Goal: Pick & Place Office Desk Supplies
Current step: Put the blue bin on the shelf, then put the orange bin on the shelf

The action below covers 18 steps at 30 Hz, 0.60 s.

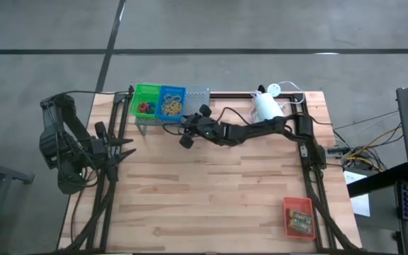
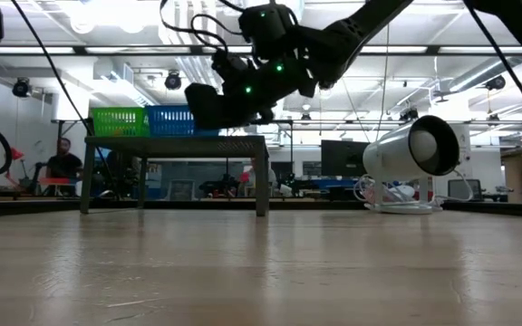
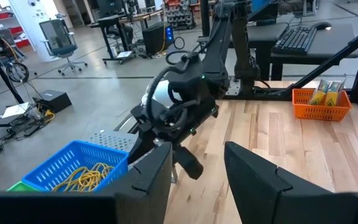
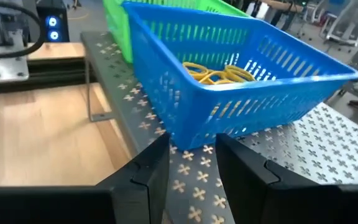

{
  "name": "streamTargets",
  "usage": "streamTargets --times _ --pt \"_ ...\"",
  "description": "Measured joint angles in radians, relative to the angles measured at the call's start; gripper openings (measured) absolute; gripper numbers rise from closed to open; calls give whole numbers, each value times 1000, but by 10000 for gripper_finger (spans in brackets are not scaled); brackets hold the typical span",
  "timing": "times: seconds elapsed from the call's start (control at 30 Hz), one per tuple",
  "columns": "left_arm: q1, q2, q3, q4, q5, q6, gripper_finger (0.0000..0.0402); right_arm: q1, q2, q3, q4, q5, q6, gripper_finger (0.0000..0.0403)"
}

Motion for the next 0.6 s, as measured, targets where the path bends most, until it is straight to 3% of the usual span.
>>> streamTargets --times 0.3,0.43,0.6 --pt "0 0 0 0 0 0 152 48 -182 -72 -107 71 -75 128" --pt "0 0 0 0 7 0 152 84 -324 -86 -359 80 -99 123" --pt "0 0 0 -1 15 0 152 111 -481 -49 -762 43 14 116"
